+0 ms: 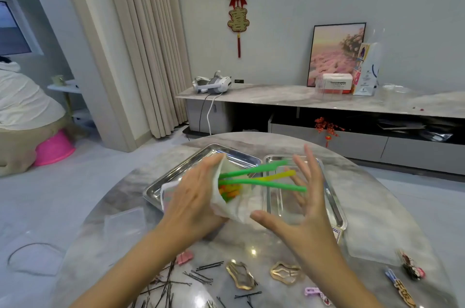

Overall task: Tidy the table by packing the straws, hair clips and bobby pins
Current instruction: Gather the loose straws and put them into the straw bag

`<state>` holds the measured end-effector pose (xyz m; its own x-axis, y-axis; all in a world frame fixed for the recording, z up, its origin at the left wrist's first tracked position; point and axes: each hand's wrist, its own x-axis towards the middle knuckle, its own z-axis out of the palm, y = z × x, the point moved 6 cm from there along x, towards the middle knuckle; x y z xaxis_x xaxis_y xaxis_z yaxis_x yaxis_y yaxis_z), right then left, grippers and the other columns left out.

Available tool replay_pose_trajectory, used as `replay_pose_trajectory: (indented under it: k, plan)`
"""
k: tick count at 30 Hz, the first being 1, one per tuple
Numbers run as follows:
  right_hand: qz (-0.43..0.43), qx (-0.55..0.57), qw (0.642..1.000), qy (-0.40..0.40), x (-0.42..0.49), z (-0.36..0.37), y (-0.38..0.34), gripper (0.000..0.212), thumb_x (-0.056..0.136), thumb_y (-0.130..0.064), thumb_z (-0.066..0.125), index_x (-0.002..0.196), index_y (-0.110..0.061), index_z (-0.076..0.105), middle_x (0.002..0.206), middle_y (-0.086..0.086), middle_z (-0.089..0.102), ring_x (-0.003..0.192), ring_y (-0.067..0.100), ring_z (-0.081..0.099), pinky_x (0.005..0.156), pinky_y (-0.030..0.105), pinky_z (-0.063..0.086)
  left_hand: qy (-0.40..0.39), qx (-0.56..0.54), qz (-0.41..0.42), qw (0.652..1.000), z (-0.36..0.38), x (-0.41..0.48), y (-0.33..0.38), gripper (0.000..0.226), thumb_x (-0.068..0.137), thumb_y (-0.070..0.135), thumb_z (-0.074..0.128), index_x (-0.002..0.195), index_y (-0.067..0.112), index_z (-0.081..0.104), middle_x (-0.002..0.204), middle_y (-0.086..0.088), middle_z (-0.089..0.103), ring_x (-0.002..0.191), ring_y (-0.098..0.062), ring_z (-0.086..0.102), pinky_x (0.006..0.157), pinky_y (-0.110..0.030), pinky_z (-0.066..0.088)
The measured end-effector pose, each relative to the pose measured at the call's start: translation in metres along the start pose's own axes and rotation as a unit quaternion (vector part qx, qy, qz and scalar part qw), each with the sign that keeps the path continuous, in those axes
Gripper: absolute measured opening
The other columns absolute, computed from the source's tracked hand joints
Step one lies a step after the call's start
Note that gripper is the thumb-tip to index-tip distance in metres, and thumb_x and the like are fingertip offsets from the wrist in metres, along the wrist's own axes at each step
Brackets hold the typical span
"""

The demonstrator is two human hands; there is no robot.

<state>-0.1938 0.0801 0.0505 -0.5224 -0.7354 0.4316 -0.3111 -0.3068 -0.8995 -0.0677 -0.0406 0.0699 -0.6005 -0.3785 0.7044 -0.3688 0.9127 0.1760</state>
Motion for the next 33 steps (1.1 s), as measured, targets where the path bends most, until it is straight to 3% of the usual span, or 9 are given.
replay_pose_trajectory:
  k: [4, 8, 11, 14, 19, 23, 27, 30, 33]
  plan:
    - [-0.078, -0.034, 0.996, -0.02, -0.007, 0.001, -0.032, 0.098, 0.063, -0.06, 0.072, 0.141, -0.058, 0.012, 0.146, -0.036, 0.025, 0.136, -0.008, 0.028, 0.108, 0.028, 0.028, 0.042, -0.044, -0.021, 0.998, -0.034, 0.015, 0.0, 0.079, 0.064, 0.051, 0.067, 0.126, 0.017, 0.032, 0.108, -0.001, 0.05, 0.082, -0.012, 0.053, 0.065, -0.028, 0.051]
    - [-0.106, -0.025, 0.994, -0.016, -0.012, 0.003, -0.055, 0.077, 0.077, -0.065, 0.055, 0.142, -0.056, 0.015, 0.15, -0.03, 0.023, 0.138, -0.006, 0.026, 0.11, 0.03, 0.026, 0.096, -0.17, -0.119, 0.974, -0.071, 0.037, -0.003, 0.098, 0.049, 0.046, 0.076, 0.131, 0.02, 0.03, 0.109, 0.012, 0.047, 0.096, -0.005, 0.053, 0.084, -0.022, 0.048]
    - [-0.092, -0.024, 0.995, -0.015, -0.015, 0.004, -0.051, 0.072, 0.08, -0.054, 0.051, 0.143, -0.053, 0.016, 0.15, -0.031, 0.023, 0.138, -0.007, 0.025, 0.114, 0.035, 0.025, 0.094, -0.268, -0.212, 0.935, -0.081, 0.045, -0.01, 0.102, 0.048, 0.039, 0.083, 0.131, 0.033, 0.024, 0.104, 0.027, 0.048, 0.092, 0.011, 0.053, 0.089, -0.02, 0.045]
    - [-0.073, -0.041, 0.996, -0.037, -0.019, 0.012, -0.047, 0.069, 0.08, -0.057, 0.049, 0.141, -0.056, 0.017, 0.15, -0.032, 0.02, 0.139, -0.009, 0.021, 0.117, 0.041, 0.023, 0.071, -0.338, -0.238, 0.908, -0.078, 0.032, -0.009, 0.101, 0.047, 0.038, 0.085, 0.121, 0.052, 0.019, 0.107, 0.021, 0.055, 0.094, 0.003, 0.061, 0.089, -0.031, 0.051]
    - [-0.1, -0.038, 0.992, -0.071, -0.014, 0.024, -0.065, 0.061, 0.085, -0.052, 0.046, 0.142, -0.05, 0.025, 0.15, -0.029, 0.025, 0.141, -0.005, 0.02, 0.117, 0.042, 0.021, 0.072, -0.299, -0.199, 0.93, -0.072, -0.002, 0.017, 0.113, 0.051, 0.033, 0.087, 0.127, 0.058, 0.006, 0.114, 0.022, 0.049, 0.101, 0.012, 0.053, 0.079, 0.001, 0.04]
    - [-0.132, -0.043, 0.984, -0.114, -0.009, 0.03, -0.087, 0.054, 0.09, -0.045, 0.043, 0.142, -0.044, 0.032, 0.146, -0.031, 0.032, 0.138, -0.008, 0.024, 0.117, 0.029, 0.024, 0.062, -0.288, -0.154, 0.943, -0.062, -0.023, 0.031, 0.124, 0.059, 0.028, 0.085, 0.14, 0.053, -0.005, 0.132, 0.018, 0.043, 0.117, -0.001, 0.05, 0.087, 0.001, 0.036]
    - [-0.167, -0.089, 0.969, -0.16, -0.011, 0.044, -0.1, 0.048, 0.095, -0.028, 0.047, 0.141, -0.039, 0.036, 0.142, -0.03, 0.039, 0.135, -0.009, 0.03, 0.11, 0.017, 0.027, 0.046, -0.257, -0.084, 0.962, -0.062, -0.018, 0.045, 0.126, 0.064, 0.029, 0.084, 0.142, 0.045, -0.013, 0.147, 0.023, 0.023, 0.131, 0.008, 0.031, 0.096, -0.002, 0.029]
    - [-0.202, -0.115, 0.957, -0.175, -0.011, 0.056, -0.113, 0.051, 0.096, -0.021, 0.047, 0.142, -0.039, 0.035, 0.142, -0.03, 0.039, 0.133, -0.012, 0.031, 0.101, 0.002, 0.026, 0.013, -0.234, -0.072, 0.969, -0.059, -0.019, 0.051, 0.131, 0.063, 0.028, 0.081, 0.134, 0.055, -0.026, 0.147, 0.007, 0.031, 0.121, -0.004, 0.048, 0.088, -0.007, 0.038]
    - [-0.227, -0.123, 0.95, -0.178, -0.007, 0.059, -0.118, 0.054, 0.098, -0.018, 0.045, 0.145, -0.038, 0.029, 0.143, -0.028, 0.038, 0.133, -0.012, 0.03, 0.102, 0.004, 0.026, 0.004, -0.228, -0.032, 0.973, -0.057, -0.021, 0.057, 0.136, 0.06, 0.022, 0.083, 0.132, 0.057, -0.027, 0.154, 0.022, 0.012, 0.124, 0.018, 0.035, 0.086, 0.003, 0.034]
